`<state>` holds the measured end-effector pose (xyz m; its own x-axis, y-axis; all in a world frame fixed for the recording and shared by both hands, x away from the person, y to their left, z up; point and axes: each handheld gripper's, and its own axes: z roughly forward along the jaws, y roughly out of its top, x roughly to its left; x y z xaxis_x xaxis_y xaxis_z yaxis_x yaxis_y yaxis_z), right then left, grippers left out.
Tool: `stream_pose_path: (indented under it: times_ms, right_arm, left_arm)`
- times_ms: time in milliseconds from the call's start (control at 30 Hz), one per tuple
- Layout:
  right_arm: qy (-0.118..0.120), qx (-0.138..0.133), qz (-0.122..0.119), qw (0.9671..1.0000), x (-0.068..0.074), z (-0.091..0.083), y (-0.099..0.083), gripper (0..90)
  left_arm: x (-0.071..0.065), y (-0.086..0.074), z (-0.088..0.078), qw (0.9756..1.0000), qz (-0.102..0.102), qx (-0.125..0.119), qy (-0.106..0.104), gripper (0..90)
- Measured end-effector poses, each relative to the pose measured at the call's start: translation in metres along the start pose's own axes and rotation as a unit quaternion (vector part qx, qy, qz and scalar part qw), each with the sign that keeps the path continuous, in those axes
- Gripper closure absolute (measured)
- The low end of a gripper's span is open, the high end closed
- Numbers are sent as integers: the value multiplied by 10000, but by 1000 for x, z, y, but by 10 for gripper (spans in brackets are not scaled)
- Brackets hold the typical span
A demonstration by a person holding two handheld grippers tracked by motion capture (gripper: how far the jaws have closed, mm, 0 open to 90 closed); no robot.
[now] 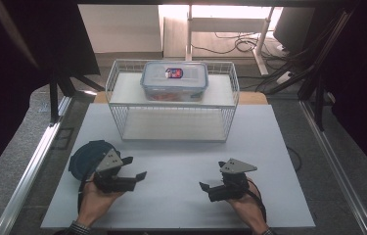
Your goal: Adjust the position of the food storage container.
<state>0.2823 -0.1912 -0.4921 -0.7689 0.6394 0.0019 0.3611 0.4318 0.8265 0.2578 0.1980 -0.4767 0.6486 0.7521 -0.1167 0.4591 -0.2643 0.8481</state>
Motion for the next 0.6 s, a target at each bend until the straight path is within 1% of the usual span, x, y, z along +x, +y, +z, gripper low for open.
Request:
stream_pose_path:
  times_ms: [33, 100, 133, 167, 200, 233, 267, 300, 333, 367, 400, 433, 467, 533, 567, 600]
  right_arm:
    - [4, 16, -8, 10000, 0, 1, 0, 14]
    - [6, 42, -36, 10000, 1, 2, -1, 16]
    - [3, 51, -51, 10000, 1, 2, -1, 17]
    - [4, 51, -75, 10000, 1, 3, -1, 19]
    - [-4, 50, -94, 9999, 1, 3, -1, 20]
    - [-10, 66, -97, 9999, 2, 3, -1, 21]
    - [-14, 67, -101, 9999, 2, 3, -1, 22]
    - [-21, 71, -113, 9999, 2, 4, -2, 23]
    - [-28, 74, -131, 9999, 1, 4, -2, 24]
    - [-25, 90, -111, 9999, 1, 4, -2, 24]
    - [-28, 105, -128, 9999, 1, 5, -2, 25]
    - [-35, 122, -144, 9998, 1, 5, -2, 26]
    - [-30, 139, -153, 9998, 1, 6, -3, 26]
    - [-33, 166, -201, 9997, 1, 6, -3, 27]
    - [-33, 166, -201, 9997, 1, 6, -3, 27]
    - [-25, 184, -241, 9995, 2, 7, -3, 28]
  left_arm:
    - [7, 0, -4, 9999, -133, -58, 20, 394]
    - [23, -1, -12, 9992, -363, -104, 161, 510]
    - [31, -2, -16, 9986, -432, -97, 294, 571]
    - [39, -3, -19, 9981, -489, -72, 378, 635]
    - [45, -4, -22, 9976, -565, -64, 382, 719]
    - [53, -6, -25, 9969, -700, -58, 341, 792]
    - [62, -8, -29, 9958, -822, -44, 393, 848]
    - [67, -9, -32, 9954, -845, -37, 447, 885]
    - [72, -10, -35, 9947, -870, -38, 554, 895]
    - [79, -12, -40, 9936, -881, -37, 706, 896]
    - [82, -12, -43, 9927, -892, -48, 813, 896]
    - [82, -12, -43, 9927, -892, -48, 813, 896]
    - [92, -15, -51, 9894, -931, -144, 1102, 896]
    - [101, -19, -60, 9855, -1064, -230, 1305, 896]
    - [101, -19, -60, 9855, -1064, -230, 1305, 895]
    - [111, -23, -66, 9814, -1146, -270, 1516, 896]
